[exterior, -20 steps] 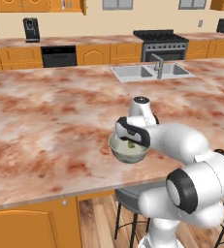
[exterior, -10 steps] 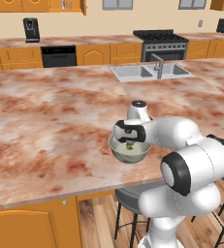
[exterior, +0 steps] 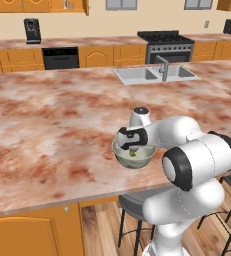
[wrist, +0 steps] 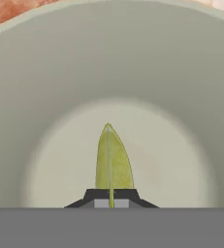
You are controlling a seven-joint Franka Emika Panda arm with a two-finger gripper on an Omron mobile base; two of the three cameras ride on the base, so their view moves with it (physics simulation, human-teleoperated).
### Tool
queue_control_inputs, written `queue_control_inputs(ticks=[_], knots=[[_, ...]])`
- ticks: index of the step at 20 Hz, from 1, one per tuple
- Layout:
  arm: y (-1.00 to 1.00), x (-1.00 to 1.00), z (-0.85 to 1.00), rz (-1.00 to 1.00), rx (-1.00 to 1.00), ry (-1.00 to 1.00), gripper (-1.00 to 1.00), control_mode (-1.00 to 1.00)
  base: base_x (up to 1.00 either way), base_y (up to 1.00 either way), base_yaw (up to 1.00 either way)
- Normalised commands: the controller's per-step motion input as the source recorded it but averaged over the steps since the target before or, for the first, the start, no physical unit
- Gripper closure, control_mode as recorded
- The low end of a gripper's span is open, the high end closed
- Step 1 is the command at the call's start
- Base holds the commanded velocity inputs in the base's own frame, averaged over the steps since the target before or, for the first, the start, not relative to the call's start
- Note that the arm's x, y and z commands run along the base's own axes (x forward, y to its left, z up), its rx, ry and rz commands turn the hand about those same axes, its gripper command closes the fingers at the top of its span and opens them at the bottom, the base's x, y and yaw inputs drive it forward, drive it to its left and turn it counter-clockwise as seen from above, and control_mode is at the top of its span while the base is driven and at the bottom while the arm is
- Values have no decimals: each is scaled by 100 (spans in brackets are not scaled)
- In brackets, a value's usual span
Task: There is a bowl on the dining counter. Grab a lemon wedge from the fridge and place it in the bowl. Then get the liquor bottle and glass cup from the cabinet and place them next to the bowl.
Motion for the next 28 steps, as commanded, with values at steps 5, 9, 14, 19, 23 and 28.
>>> queue_control_inputs(ticks=[5, 9, 14, 19, 23, 28], knots=[[0, 0, -6, -3, 0, 0, -100, -100, 0, 0, 0], [0, -11, 2, -6, 0, -1, -100, -100, 0, 0, 0], [-3, -39, 43, -1, 0, -10, -100, -100, 0, 0, 0], [-15, -51, 67, 0, 0, -13, -100, -100, 0, 0, 0], [-17, -61, 73, 0, 0, -19, -100, -100, 0, 0, 0], [-13, -68, 72, 0, 0, -22, -100, -100, 0, 0, 0]])
